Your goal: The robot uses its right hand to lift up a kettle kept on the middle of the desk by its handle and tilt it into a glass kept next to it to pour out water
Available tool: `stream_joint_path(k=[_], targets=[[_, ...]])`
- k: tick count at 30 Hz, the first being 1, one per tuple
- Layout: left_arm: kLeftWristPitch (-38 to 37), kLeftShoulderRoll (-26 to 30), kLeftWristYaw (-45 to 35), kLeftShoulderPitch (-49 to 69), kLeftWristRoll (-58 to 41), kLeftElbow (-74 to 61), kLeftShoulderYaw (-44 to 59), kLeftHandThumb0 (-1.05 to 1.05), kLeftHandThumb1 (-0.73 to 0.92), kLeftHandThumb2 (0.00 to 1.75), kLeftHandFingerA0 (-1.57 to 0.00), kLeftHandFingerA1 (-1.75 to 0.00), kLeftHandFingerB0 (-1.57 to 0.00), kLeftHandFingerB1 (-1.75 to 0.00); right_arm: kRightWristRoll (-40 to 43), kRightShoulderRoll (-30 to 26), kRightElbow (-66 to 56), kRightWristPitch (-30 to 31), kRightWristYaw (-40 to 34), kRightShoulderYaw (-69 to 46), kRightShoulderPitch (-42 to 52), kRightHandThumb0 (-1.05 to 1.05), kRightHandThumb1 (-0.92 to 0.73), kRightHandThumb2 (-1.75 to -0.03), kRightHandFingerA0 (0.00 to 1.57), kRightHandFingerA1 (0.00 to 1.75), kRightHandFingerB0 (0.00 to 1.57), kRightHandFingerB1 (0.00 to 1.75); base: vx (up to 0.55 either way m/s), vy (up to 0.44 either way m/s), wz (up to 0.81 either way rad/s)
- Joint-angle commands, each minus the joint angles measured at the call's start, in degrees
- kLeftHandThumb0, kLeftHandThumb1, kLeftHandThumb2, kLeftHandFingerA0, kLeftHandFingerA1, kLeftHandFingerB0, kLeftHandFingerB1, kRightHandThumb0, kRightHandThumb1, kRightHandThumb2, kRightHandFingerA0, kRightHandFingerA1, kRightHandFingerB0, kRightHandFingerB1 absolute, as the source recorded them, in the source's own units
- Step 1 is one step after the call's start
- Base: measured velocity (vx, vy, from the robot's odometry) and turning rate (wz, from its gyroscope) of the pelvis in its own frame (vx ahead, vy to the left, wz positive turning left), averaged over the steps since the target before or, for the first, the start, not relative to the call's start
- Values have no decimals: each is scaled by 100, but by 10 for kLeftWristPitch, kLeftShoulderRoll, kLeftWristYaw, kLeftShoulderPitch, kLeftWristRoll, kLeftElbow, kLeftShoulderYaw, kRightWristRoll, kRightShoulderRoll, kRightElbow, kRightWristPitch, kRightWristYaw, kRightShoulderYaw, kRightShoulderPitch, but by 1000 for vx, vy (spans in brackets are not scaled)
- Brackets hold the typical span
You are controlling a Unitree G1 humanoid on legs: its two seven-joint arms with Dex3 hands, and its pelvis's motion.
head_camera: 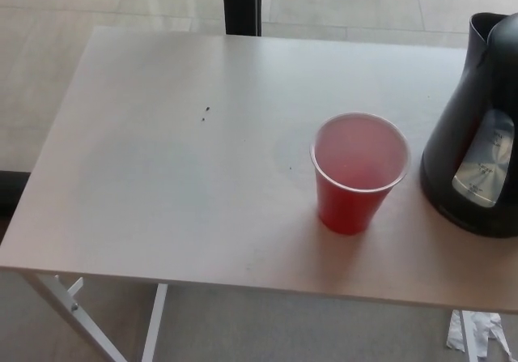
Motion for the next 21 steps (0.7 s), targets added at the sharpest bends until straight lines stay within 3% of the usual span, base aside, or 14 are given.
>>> stream_joint_path(k=[1,21], targets=[[-2,10,6,-4,-6,7,5,-87,92,77,-42,-59,-26,-55,7,-10,-3,0,-4,6,-12,-104,-62,-91,0,21,0,0,0,0,0],[-4,3,6,-7,-2,8,4,-87,92,77,-42,-59,-26,-55,12,-18,-4,0,-2,-1,-6,-104,-62,-91,0,21,0,0,0,0,0]])
